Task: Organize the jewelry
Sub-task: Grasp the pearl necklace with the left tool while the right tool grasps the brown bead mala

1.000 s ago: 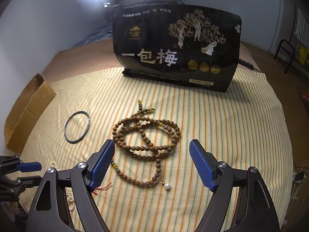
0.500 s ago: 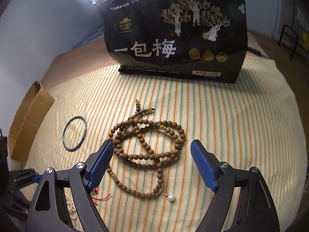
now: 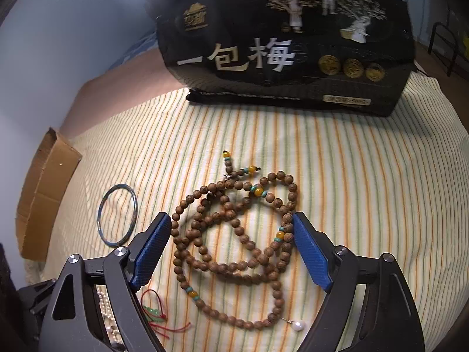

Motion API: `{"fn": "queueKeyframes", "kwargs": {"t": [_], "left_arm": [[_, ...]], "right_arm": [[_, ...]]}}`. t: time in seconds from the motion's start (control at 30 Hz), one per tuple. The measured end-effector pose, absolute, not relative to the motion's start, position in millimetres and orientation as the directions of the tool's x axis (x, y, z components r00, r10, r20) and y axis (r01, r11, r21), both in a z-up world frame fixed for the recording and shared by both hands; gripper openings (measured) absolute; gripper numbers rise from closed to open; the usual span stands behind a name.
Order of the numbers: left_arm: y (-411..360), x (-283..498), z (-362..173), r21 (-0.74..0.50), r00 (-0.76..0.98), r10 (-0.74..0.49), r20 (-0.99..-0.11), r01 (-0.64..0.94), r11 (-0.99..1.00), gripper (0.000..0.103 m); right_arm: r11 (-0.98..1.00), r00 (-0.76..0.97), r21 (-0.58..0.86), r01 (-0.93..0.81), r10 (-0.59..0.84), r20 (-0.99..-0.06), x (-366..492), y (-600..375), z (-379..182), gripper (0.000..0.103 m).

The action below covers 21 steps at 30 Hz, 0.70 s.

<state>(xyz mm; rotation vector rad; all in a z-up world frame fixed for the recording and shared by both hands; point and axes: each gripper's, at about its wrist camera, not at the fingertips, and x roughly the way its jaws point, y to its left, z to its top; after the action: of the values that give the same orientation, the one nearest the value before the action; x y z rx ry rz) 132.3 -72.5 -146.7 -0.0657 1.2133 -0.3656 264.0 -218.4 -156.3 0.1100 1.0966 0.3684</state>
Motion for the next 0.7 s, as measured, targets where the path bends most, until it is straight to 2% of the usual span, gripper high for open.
{"fn": "queueKeyframes", "kwargs": {"t": [0.33,0.43,0.5,0.6,0.7], "left_arm": [[-96.4,129.7,-153.5,-0.099,0.34,-0.207,-0.917,0.309,0.946,0.07],[-98.8,130.2,-155.2,-0.077,0.356,-0.19,-0.915,0.308,0.948,0.057],[-95.3,132.1,-154.9,-0.072,0.367,-0.183,-0.912,0.297,0.952,0.043],[-90.0,134.6,-154.4,-0.074,0.375,-0.184,-0.908,0.289,0.954,0.029],[-82.5,138.0,-154.1,-0.097,0.376,-0.2,-0.905,0.277,0.956,0.018]], "right_arm": [[0.952,0.396,0.153,-0.266,0.252,-0.883,272.7,-195.4,-165.7,0.085],[0.953,0.396,0.128,-0.274,0.232,-0.888,271.8,-190.8,-167.2,0.086],[0.953,0.394,0.127,-0.275,0.232,-0.89,272.9,-189.7,-167.6,0.086],[0.949,0.384,0.129,-0.286,0.237,-0.893,275.1,-188.4,-168.4,0.087],[0.943,0.375,0.118,-0.31,0.236,-0.896,273.8,-186.4,-169.1,0.089]]}}
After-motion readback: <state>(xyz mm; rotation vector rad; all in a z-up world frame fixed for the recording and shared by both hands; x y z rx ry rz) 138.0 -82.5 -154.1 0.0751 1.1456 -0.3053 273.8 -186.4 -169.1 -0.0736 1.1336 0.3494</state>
